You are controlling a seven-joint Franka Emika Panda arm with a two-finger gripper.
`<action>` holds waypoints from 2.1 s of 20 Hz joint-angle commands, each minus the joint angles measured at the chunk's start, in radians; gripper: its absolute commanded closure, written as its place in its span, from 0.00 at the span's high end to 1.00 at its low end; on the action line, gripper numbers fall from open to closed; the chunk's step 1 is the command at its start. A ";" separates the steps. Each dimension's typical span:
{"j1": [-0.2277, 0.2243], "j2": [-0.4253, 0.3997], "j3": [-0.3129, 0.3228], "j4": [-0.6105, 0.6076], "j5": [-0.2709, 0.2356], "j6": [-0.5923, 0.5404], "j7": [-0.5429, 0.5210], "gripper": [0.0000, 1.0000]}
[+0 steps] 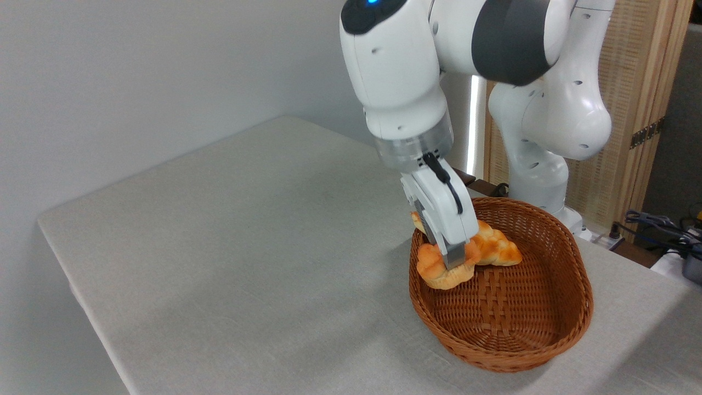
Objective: Put bread into the basket
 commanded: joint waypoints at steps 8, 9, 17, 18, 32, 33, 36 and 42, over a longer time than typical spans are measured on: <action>-0.023 0.037 0.058 -0.032 0.027 0.019 0.003 0.82; -0.023 0.039 0.058 -0.032 0.050 0.019 0.003 0.84; -0.032 0.040 0.058 -0.030 0.070 0.019 0.000 1.00; -0.032 0.040 0.058 -0.030 0.069 0.019 0.000 1.00; 0.014 0.060 -0.129 0.258 -0.112 -0.073 -0.260 1.00; 0.014 0.063 -0.146 0.275 -0.109 -0.070 -0.289 1.00; 0.015 0.103 -0.190 0.358 -0.117 -0.032 -0.375 1.00; 0.075 0.146 -0.328 0.412 -0.123 0.079 -0.621 1.00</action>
